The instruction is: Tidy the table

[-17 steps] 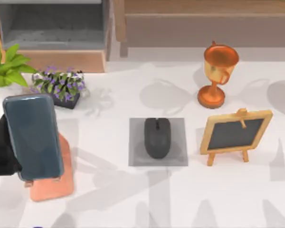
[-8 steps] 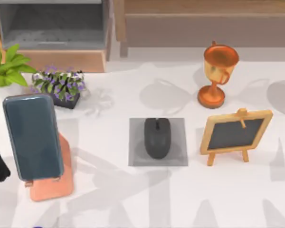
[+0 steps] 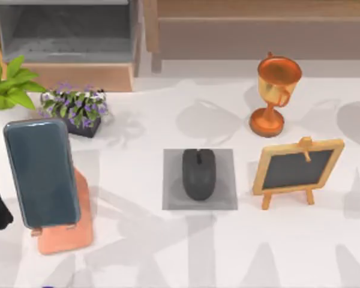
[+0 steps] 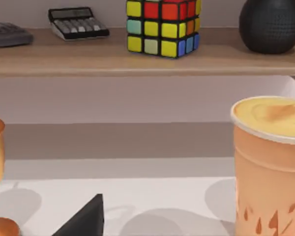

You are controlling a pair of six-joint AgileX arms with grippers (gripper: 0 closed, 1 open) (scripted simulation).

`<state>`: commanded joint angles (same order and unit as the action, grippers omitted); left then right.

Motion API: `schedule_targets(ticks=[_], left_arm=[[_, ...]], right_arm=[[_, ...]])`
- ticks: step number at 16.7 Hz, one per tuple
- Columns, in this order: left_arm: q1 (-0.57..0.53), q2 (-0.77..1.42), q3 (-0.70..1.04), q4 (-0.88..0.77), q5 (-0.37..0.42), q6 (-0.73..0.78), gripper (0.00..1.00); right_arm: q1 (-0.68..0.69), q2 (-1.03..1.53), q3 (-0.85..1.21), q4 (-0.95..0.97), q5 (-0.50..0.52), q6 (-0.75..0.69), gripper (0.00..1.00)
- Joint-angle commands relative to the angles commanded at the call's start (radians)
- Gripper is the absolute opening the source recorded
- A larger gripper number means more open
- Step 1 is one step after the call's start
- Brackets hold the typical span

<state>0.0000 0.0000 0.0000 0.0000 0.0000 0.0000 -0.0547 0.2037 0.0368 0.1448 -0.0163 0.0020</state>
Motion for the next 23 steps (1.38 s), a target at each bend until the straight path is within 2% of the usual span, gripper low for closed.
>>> schedule_targets(ticks=[6, 17, 23], left_arm=[[0.000, 0.000, 0.000, 0.000, 0.000, 0.000, 1.00], [0.000, 0.000, 0.000, 0.000, 0.000, 0.000, 1.00], [0.000, 0.000, 0.000, 0.000, 0.000, 0.000, 1.00]], right_arm=[[-0.109, 0.490, 0.077, 0.330, -0.055, -0.002, 1.00], [-0.299, 1.559, 0.296, 1.106, -0.211, -0.004, 1.00], [-0.326, 1.921, 0.441, 1.442, -0.293, -0.001, 1.00]])
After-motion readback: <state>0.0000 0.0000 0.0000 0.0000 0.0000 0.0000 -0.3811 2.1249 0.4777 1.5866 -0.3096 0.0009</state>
